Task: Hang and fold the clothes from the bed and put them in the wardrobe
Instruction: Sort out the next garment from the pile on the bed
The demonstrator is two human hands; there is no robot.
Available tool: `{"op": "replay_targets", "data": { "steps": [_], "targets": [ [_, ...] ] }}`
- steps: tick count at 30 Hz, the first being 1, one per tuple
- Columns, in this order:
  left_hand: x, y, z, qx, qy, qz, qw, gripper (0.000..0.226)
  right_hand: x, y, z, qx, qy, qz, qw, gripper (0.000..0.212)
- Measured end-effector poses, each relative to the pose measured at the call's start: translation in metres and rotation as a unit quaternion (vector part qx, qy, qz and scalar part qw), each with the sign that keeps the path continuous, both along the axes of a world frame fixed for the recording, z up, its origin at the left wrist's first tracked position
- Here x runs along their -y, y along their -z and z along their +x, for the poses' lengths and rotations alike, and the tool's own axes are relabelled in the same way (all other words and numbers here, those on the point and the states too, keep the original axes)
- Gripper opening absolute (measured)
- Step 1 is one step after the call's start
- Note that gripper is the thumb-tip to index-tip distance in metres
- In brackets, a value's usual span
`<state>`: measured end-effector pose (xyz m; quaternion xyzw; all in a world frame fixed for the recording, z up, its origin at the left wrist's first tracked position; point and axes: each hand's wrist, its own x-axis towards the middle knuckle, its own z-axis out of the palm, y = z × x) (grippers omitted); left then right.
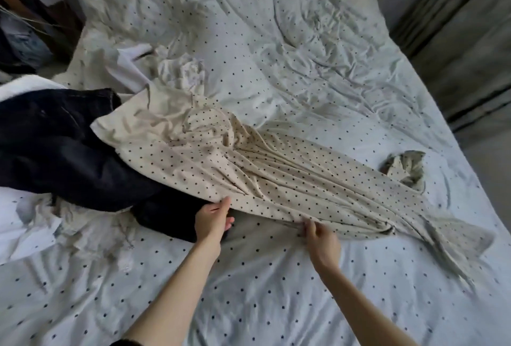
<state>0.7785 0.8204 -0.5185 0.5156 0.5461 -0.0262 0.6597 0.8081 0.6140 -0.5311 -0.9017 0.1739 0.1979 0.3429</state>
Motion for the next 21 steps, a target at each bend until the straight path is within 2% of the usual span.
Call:
{"op": "replay_targets", "data": {
  "steps": [1,3,6,8,10,14,18,21],
  "targets": [
    [0.003,0.002,0.002,-0.003,-0.018,0.0,1.0,0.021,0.004,0.001,0.004,-0.029,0.1,0.071,0.992,0.035],
    [0.027,0.008,0.008,-0.004,-0.032,-0.022,0.999,0.025,0.029,0.0,0.012,-0.09,0.303,0.21,0.925,0.03],
    [0.049,0.012,0.015,-0.001,-0.061,-0.066,0.996,0.029,0.058,-0.003,0.026,-0.124,0.428,0.303,0.842,0.024],
    [0.06,0.014,0.021,0.003,-0.094,-0.084,0.992,0.033,0.078,-0.006,0.034,-0.135,0.46,0.328,0.814,0.029],
    [0.07,0.01,0.024,0.008,-0.121,-0.086,0.989,0.033,0.095,-0.01,0.038,-0.152,0.467,0.34,0.802,0.031],
    [0.082,0.002,0.007,0.018,-0.154,-0.1,0.983,0.023,0.113,-0.018,0.022,-0.185,0.45,0.317,0.814,0.019],
    [0.1,-0.007,-0.03,0.025,-0.167,-0.097,0.981,0.026,0.132,-0.019,-0.01,-0.213,0.452,0.307,0.81,0.015],
    [0.111,-0.01,-0.048,0.032,-0.155,-0.06,0.986,0.035,0.143,-0.02,-0.019,-0.219,0.482,0.361,0.768,0.018]
  ]
}}
